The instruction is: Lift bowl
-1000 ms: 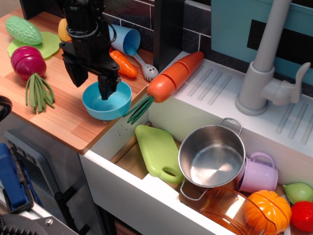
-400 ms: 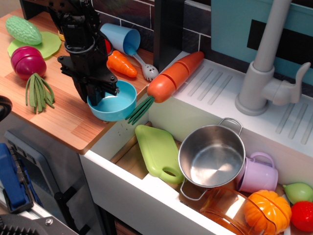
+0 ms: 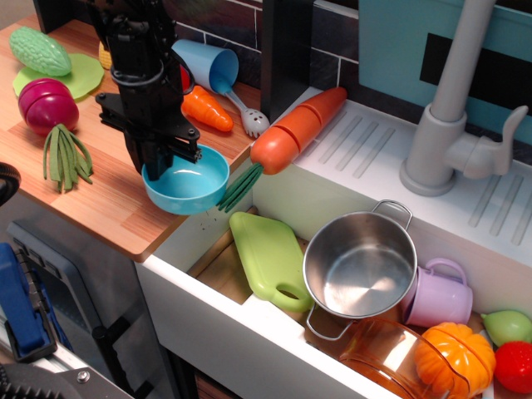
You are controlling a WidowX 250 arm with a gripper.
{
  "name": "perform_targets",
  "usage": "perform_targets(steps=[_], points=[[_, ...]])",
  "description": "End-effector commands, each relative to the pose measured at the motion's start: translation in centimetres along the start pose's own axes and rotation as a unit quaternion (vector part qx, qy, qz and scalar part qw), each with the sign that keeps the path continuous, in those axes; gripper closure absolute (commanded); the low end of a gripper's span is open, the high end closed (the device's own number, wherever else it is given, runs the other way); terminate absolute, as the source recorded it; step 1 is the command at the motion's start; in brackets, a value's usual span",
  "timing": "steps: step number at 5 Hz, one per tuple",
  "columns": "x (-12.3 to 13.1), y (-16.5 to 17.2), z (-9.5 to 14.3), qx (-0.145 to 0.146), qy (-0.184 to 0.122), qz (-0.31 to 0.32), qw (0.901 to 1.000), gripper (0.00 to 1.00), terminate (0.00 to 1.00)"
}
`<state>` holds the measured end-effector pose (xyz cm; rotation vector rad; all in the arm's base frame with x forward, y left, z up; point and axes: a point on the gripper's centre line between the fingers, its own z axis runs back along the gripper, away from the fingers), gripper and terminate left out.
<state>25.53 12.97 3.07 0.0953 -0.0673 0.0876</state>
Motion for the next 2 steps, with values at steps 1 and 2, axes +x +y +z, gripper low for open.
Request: perform_targets(steps=[1, 2], points=[[1.2, 1.9, 6.5, 0.040, -0.034, -0.014, 0.9985, 1.00, 0.00], [1.6, 3.2, 9.3, 0.073, -0.037, -0.032, 0.9961, 1.00, 0.00]])
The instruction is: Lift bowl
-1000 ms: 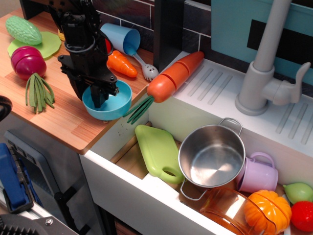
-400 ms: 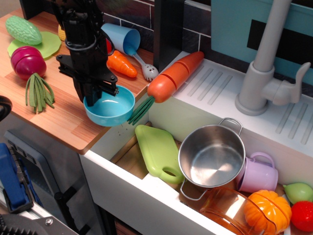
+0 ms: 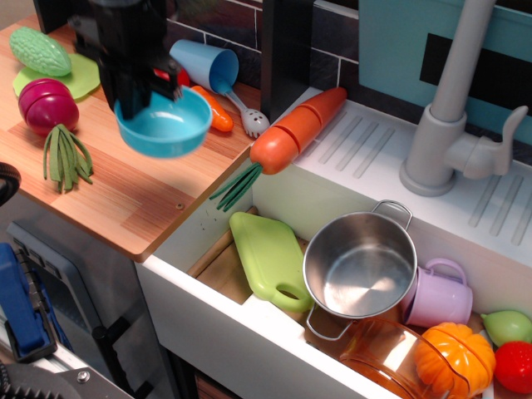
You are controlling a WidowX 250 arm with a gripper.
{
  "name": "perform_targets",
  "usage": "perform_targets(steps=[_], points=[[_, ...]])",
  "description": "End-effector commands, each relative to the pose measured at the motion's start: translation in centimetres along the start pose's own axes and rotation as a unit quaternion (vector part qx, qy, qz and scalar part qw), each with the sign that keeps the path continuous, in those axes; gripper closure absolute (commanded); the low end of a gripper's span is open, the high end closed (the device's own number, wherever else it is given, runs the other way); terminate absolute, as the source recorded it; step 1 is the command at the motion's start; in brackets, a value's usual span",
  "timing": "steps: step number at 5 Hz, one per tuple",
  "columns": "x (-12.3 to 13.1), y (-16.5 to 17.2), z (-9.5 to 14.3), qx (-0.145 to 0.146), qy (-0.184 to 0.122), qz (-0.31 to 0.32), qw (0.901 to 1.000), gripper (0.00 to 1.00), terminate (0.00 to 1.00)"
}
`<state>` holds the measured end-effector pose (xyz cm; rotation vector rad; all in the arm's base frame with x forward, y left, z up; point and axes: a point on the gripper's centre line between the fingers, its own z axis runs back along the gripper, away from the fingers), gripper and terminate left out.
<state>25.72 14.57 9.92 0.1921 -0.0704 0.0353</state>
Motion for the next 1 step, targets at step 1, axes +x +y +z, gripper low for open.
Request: perform_targets(steps=[1], points=[[1.29, 2.03, 3.05, 0.025, -0.038, -0.009, 0.9989, 1.00, 1.00]])
